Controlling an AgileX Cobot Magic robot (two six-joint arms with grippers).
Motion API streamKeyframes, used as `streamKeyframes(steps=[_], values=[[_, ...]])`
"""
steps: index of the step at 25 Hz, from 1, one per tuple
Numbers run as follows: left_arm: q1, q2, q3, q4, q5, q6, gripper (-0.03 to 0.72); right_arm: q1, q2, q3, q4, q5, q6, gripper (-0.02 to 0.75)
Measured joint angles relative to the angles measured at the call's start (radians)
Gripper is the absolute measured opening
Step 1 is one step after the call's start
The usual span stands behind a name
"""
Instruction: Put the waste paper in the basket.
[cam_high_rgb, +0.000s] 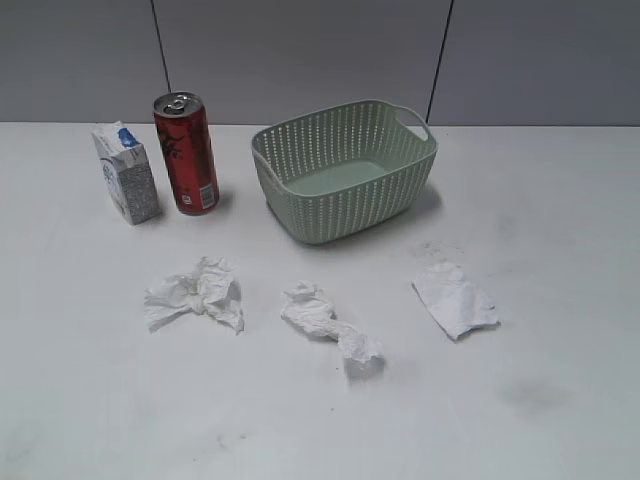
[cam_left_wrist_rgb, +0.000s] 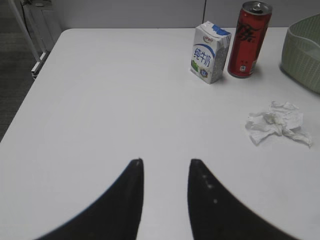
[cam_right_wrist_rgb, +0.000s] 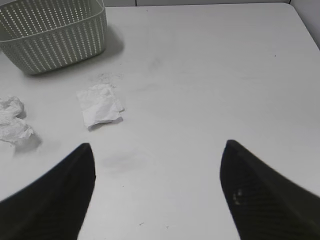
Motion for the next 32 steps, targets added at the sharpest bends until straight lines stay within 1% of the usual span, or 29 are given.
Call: streamKeyframes(steps=[27,32], values=[[0.0,0.0,0.0,0.0,0.0,0.0,0.237,0.0,0.0,0.0,0.0,0.0,0.0,0.588],[0.0,0.0,0.0,0.0,0.0,0.0,0.237,0.0,0.0,0.0,0.04,0.0,-0.046,0.617]])
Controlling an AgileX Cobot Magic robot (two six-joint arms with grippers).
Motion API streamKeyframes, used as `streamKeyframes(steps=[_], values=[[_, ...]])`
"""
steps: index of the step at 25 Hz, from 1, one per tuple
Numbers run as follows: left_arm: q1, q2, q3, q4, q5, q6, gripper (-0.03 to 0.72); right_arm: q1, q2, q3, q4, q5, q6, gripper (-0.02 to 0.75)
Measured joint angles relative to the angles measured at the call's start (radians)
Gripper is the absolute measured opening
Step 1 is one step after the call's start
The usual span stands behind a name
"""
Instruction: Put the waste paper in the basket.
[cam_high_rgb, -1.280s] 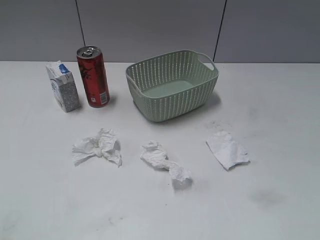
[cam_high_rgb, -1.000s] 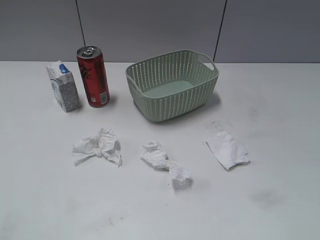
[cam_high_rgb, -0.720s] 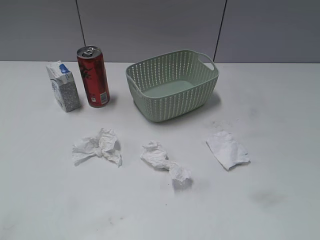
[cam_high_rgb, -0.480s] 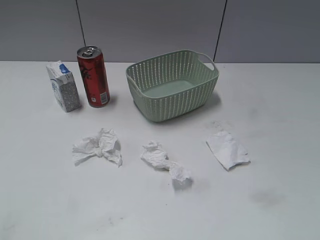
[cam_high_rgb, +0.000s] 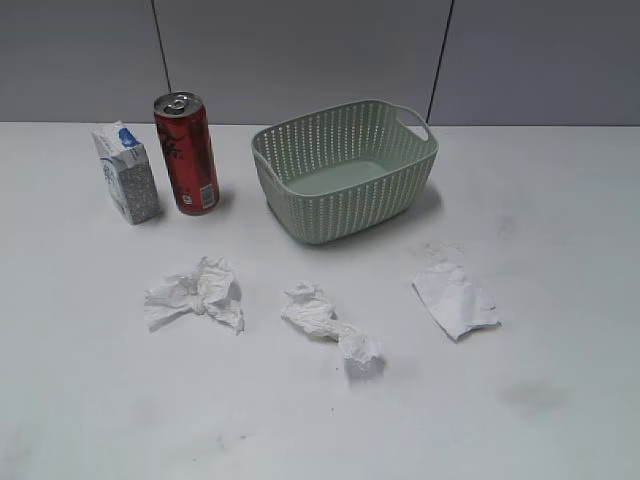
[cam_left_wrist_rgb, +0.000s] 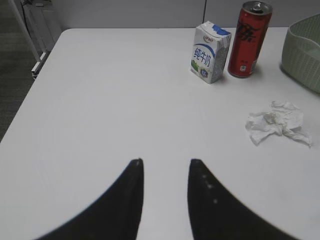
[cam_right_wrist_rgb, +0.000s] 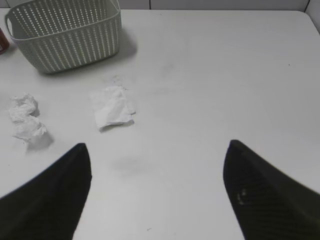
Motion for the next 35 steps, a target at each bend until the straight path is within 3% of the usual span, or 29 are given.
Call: streamKeyframes(steps=[8,17,19,23,25,35], values=[[0.0,0.0,0.0,0.0,0.0,0.0,0.237,0.0,0.037,-0.016,0.064,-0.138,-0.141,0.629],[0.0,0.0,0.0,0.0,0.0,0.0,0.253,0.0,0.252,-0.016,0.082,-0.255,-0.237,0.629],[0.0,0.0,0.0,0.0,0.0,0.0,0.305,0.0,0.301,-0.016,0.092,-0.258,-0.281,0.628],[0.0,0.0,0.0,-0.001,0.0,0.0,0.565,0.0,0.357,-0.016,0.106,-0.289,-0.308,0.624],[0.0,0.0,0.0,-0.001,0.0,0.0,0.648,0.0,0.375,-0.025,0.108,-0.295,-0.31,0.621],[0.0,0.0,0.0,-0.001,0.0,0.0,0.678,0.019,0.588,-0.114,0.146,-0.302,-0.315,0.608]])
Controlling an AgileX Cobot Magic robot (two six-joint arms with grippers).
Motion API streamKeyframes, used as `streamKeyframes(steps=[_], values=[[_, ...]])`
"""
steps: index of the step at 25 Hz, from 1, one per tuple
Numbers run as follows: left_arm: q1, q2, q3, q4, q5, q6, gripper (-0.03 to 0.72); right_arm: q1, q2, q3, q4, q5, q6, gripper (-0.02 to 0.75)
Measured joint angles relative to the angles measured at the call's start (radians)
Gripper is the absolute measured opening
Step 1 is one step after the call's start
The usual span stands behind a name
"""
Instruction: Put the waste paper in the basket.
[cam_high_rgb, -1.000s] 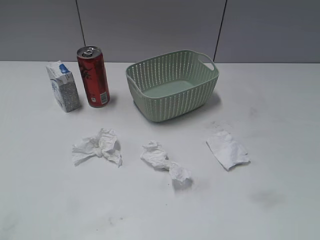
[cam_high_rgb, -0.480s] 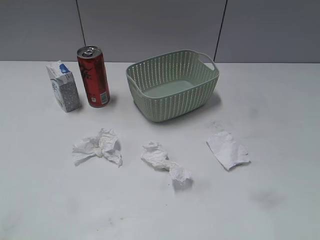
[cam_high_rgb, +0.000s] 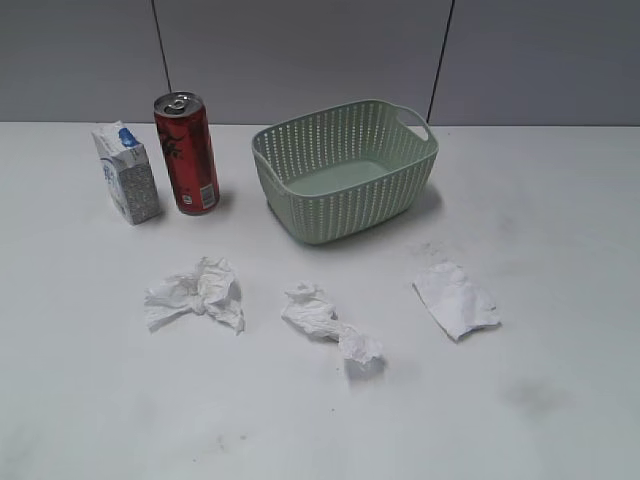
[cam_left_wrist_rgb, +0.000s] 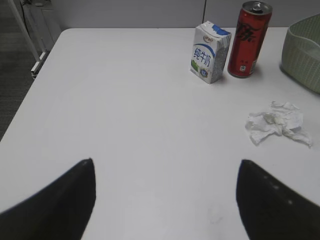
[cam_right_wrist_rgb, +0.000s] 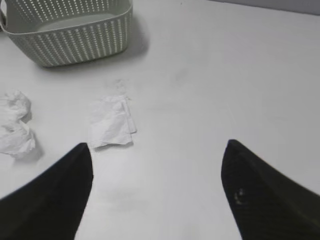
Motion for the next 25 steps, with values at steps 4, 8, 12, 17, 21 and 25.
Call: streamKeyframes(steps=[4,8,12,17,21,25], values=[[0.0,0.0,0.0,0.0,0.0,0.0,0.67,0.0,0.14,-0.031,0.089,0.007,-0.063,0.599],[0.0,0.0,0.0,0.0,0.0,0.0,0.661,0.026,0.273,-0.054,0.125,0.02,-0.087,0.594],[0.0,0.0,0.0,0.0,0.0,0.0,0.655,0.121,0.402,-0.098,0.078,0.015,-0.093,0.594],[0.0,0.0,0.0,0.0,0.0,0.0,0.646,0.279,0.588,-0.163,0.005,-0.054,-0.093,0.594],[0.0,0.0,0.0,0.0,0.0,0.0,0.64,0.385,0.748,-0.226,-0.041,-0.09,-0.092,0.594],[0.0,0.0,0.0,0.0,0.0,0.0,0.632,0.472,0.893,-0.297,-0.182,-0.107,-0.03,0.594]])
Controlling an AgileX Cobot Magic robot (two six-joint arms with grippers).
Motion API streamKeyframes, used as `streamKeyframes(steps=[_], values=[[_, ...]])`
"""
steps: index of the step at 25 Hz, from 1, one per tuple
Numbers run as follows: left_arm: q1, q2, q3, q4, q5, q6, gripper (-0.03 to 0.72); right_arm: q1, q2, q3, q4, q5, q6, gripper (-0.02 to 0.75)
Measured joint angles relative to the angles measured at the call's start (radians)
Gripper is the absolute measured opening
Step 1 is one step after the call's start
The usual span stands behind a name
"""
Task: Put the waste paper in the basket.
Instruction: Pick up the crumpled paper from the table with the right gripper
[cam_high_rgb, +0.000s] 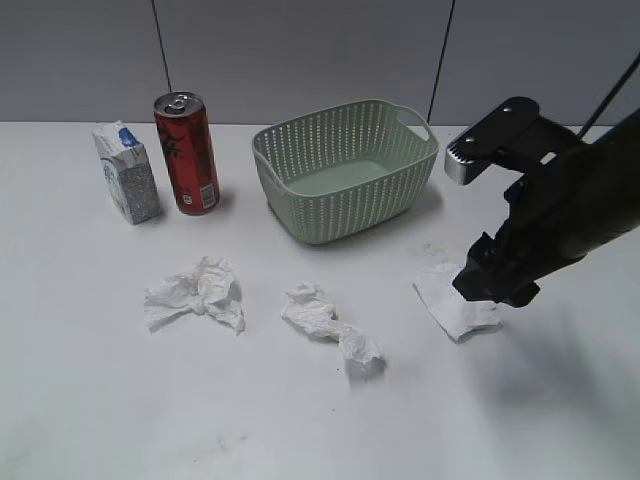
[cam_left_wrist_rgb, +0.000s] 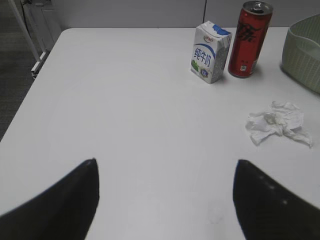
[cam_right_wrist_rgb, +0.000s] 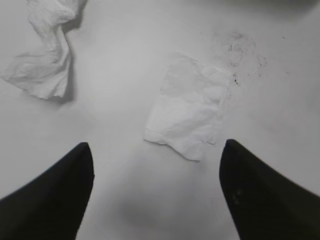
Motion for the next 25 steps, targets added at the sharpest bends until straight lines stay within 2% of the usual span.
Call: streamKeyframes(steps=[4,12,17,25], values=[[0.0,0.0,0.0,0.0,0.0,0.0,0.621,0.014,0.126,-0.064,-0.121,-0.008,0.086,0.593],[0.0,0.0,0.0,0.0,0.0,0.0,0.592,0.014,0.322,-0.148,-0.187,-0.019,0.162,0.593],[0.0,0.0,0.0,0.0,0.0,0.0,0.591,0.014,0.377,-0.155,-0.297,-0.097,0.273,0.593],[0.0,0.0,0.0,0.0,0.0,0.0,0.591,0.014,0.443,-0.161,-0.316,-0.123,0.296,0.592]])
